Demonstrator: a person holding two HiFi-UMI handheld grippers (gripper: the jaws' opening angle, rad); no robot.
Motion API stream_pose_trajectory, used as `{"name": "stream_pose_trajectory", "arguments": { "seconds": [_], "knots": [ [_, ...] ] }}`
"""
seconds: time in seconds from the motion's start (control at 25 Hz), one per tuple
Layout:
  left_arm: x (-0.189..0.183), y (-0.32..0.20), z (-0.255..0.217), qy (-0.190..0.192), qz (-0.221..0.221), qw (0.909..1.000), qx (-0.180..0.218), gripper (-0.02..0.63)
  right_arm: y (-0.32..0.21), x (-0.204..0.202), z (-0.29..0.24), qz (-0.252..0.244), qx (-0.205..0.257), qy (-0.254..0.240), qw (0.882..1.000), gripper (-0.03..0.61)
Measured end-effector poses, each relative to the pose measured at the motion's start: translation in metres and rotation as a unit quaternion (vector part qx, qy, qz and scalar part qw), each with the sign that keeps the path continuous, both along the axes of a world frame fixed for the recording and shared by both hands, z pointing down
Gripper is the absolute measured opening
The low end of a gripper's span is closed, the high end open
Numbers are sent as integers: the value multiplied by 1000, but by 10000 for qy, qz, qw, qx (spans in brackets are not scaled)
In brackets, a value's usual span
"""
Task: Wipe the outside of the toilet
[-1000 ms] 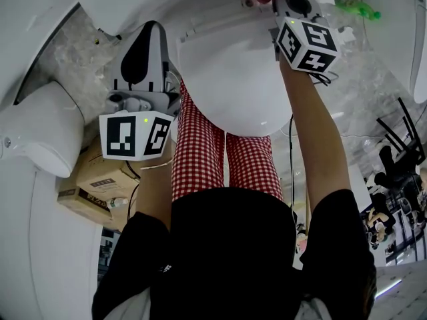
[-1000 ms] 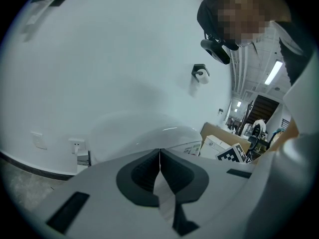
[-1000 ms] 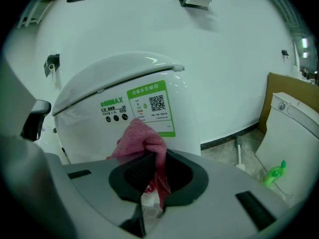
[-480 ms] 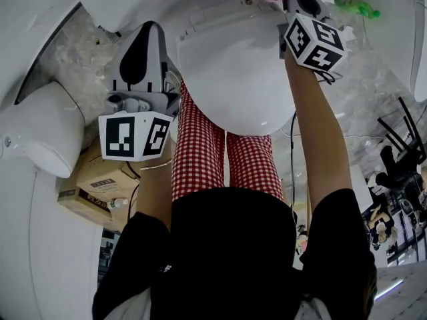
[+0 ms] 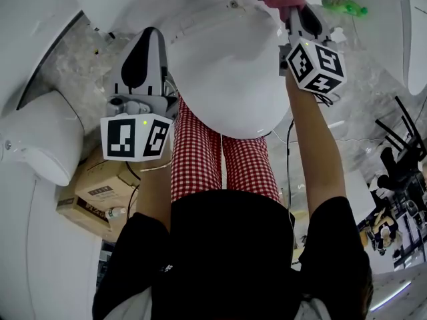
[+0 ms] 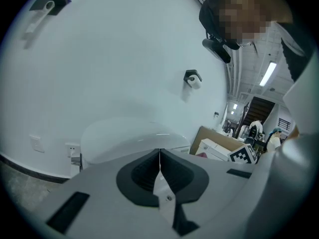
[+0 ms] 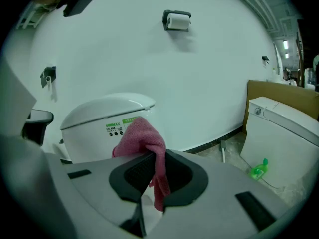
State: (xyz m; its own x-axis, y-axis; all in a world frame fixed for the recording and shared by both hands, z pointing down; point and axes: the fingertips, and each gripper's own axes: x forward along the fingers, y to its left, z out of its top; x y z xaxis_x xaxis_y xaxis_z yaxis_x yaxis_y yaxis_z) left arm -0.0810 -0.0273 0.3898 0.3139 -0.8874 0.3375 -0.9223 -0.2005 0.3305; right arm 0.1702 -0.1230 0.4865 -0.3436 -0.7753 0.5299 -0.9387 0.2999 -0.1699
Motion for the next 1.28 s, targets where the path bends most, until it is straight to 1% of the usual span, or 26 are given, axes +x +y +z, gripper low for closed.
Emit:
{"name": "stream_pose_trajectory", "arguments": {
  "seconds": [0.16,0.32,0.4,0.52,0.68,0.8,0.92,1.04,1.16,1.28],
  "knots": [
    [18,5,-13,-57,24,9999,147,11,19,13,-36,-316,380,-253,9985,61],
    [39,6,-36,-100,-16,9992,383,11,37,28,-78,-777,802,-506,9925,60],
    [52,7,-51,-138,-9,9985,529,11,45,38,-102,-980,1045,-688,9873,61],
    [74,14,-74,-173,61,9973,709,11,59,52,-140,-1333,1434,-921,9763,60],
    [103,25,-103,-231,337,9956,847,11,80,69,-181,-1588,1834,-1302,9613,60],
    [117,31,-122,-258,558,9939,920,11,98,79,-202,-1557,1931,-1533,9565,61],
    [125,34,-142,-292,778,9913,1016,11,116,84,-223,-1467,2011,-1618,9549,60],
    [129,36,-170,-345,1008,9871,1197,11,133,89,-250,-1161,2195,-1800,9518,60],
    [133,43,-197,-359,1204,9822,1397,11,153,104,-281,-797,2404,-1994,9466,60],
    [134,46,-223,-488,1272,9781,1574,11,167,116,-307,-710,2565,-2035,9422,60]
  ]
}}
